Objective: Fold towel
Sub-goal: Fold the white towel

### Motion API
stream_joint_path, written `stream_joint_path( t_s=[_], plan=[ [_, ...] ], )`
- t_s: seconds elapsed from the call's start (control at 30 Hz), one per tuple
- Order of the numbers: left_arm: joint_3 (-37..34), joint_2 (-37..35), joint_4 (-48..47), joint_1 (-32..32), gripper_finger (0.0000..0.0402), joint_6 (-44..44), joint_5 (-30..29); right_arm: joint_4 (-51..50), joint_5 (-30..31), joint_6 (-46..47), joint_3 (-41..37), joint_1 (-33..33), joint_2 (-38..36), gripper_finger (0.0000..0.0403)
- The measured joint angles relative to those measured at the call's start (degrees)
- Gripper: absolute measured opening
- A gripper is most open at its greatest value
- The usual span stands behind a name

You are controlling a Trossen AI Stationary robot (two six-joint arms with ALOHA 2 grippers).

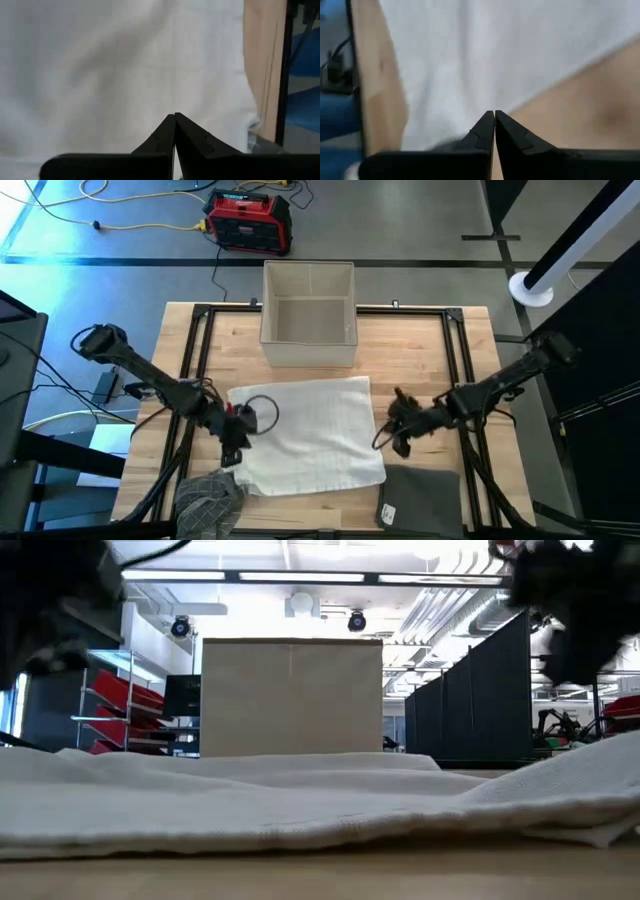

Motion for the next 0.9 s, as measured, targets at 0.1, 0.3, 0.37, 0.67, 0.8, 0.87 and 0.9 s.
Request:
stream_joint_path(
  t_s=[0.1,0.3,0.37,0.67,0.8,0.87,0.9],
  plan=[
    [-0.04,-4.16,-4.09,2.87,0.0000,0.89,-3.63,-3.04,2.21,-6.77,1.11,-6.51,-0.86,0.0002],
    [-0.04,-11.59,-6.46,4.56,0.0000,0.21,-10.12,-2.39,-2.42,-16.88,-1.61,-21.41,-0.58,0.0045],
    [-0.02,-13.09,-6.42,4.53,0.0000,-0.97,-11.04,0.32,-3.64,-20.63,-2.09,-25.57,-0.15,0.0072],
    [-0.02,-15.26,-5.52,3.30,0.0000,-7.91,-9.24,19.81,-12.44,-28.08,-6.89,-36.43,6.34,0.0202],
    [-0.02,-15.22,-5.23,1.84,0.0000,-10.57,-9.23,28.60,-13.77,-31.36,-8.33,-36.70,12.17,0.0237],
    [-0.02,-15.22,-5.22,1.43,0.0000,-11.78,-9.24,31.66,-13.75,-32.85,-8.35,-36.70,15.38,0.0246],
    [-0.02,-15.22,-5.22,1.21,0.0000,-12.32,-9.25,33.07,-13.76,-33.38,-8.35,-36.70,16.96,0.0249]
  ],
)
